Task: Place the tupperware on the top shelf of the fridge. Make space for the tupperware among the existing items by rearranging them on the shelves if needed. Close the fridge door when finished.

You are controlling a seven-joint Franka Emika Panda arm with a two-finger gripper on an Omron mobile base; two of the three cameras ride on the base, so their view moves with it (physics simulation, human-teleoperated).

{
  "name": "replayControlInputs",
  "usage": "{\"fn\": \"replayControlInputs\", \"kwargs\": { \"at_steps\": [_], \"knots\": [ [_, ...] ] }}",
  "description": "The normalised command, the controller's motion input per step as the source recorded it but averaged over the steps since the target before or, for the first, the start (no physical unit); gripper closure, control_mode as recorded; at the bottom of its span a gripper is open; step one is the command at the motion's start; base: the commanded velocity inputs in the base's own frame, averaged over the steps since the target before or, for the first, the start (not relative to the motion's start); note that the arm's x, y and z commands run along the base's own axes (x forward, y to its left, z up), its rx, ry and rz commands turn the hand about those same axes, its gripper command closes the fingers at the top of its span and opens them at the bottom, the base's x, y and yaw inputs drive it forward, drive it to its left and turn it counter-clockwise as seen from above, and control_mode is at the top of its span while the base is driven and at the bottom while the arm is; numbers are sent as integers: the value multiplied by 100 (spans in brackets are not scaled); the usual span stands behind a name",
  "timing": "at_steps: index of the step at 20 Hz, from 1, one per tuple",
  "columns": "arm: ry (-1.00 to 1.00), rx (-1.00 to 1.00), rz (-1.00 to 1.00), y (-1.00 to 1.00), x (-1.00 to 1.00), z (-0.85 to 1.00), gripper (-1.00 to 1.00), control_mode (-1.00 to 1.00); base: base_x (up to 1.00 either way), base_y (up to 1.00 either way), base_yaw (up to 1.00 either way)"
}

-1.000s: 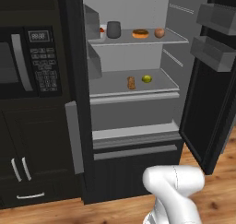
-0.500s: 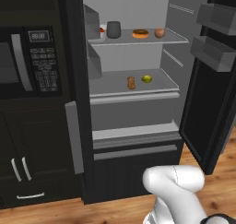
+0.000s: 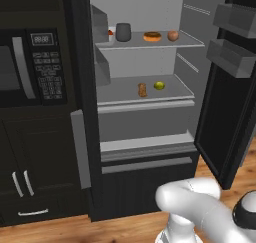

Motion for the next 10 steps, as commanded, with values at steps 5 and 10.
{"fn": "replayControlInputs", "kwargs": {
  "at_steps": [5, 10],
  "knots": [
    [2, 9, 14, -47, 78, -17, -100, -100, 0, 0, 0],
    [1, 9, 16, -53, 57, -24, -100, -100, 0, 0, 0]
  ]
}}
